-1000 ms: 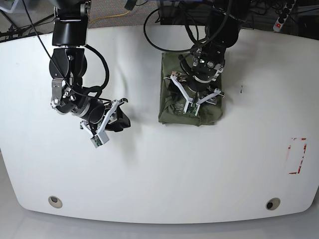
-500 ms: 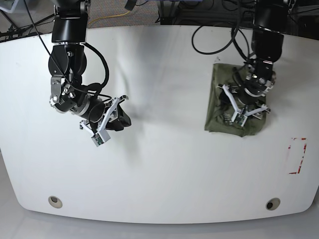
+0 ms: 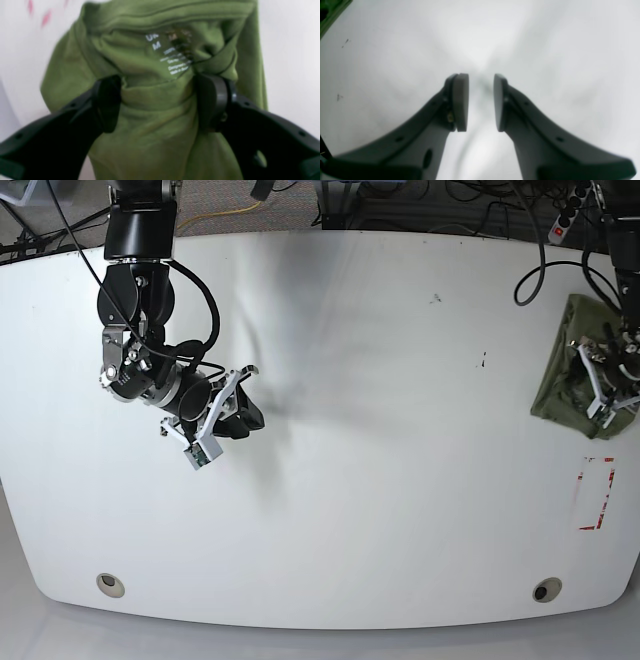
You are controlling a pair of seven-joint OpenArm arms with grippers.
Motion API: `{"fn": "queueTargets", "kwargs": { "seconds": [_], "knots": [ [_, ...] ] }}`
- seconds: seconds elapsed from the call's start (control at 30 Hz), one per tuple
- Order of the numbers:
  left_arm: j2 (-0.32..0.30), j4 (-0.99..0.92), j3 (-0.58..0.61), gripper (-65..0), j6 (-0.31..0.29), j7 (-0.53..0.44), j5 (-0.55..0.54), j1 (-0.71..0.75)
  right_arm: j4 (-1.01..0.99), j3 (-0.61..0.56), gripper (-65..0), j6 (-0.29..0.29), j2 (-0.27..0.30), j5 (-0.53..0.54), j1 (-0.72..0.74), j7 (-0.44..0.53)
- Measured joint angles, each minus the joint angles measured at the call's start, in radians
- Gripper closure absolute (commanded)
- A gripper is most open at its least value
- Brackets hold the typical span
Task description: Fold the T-shirt properly
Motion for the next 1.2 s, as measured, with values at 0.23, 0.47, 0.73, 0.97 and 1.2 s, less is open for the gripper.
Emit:
{"fn": "queueTargets", "kwargs": {
  "seconds": [0.23, 0.47, 0.73, 0.97, 1.2],
  "knots": [
    [-0.045, -0.035, -0.088, -39.7, -0.005, 0.042, 0.037, 0.032, 0.0, 0.0, -15.2, 0.0, -0.001, -0.004, -0.017, -0.003],
    [-0.05, 0.09, -0.235, -39.7, -0.011, 0.21, 0.063, 0.047, 0.001, 0.0, -15.2, 0.0, -0.002, -0.002, -0.016, -0.003],
    [0.046, 0.361, -0.256, -39.7, -0.004, 0.269, 0.07, 0.038, 0.034, 0.0, -15.2, 0.0, 0.013, -0.024, -0.035, 0.037],
    [0.253, 0.486, -0.167, -39.7, -0.011, 0.175, 0.126, 0.05, 0.036, 0.001, -15.2, 0.0, 0.022, -0.283, -0.111, 0.278],
    [0.448, 0.499, -0.055, -40.0, 0.325, -0.141, 0.183, 0.184, 0.0, 0.008, -15.2, 0.001, 0.018, -0.557, -0.233, 0.697]
  ]
}}
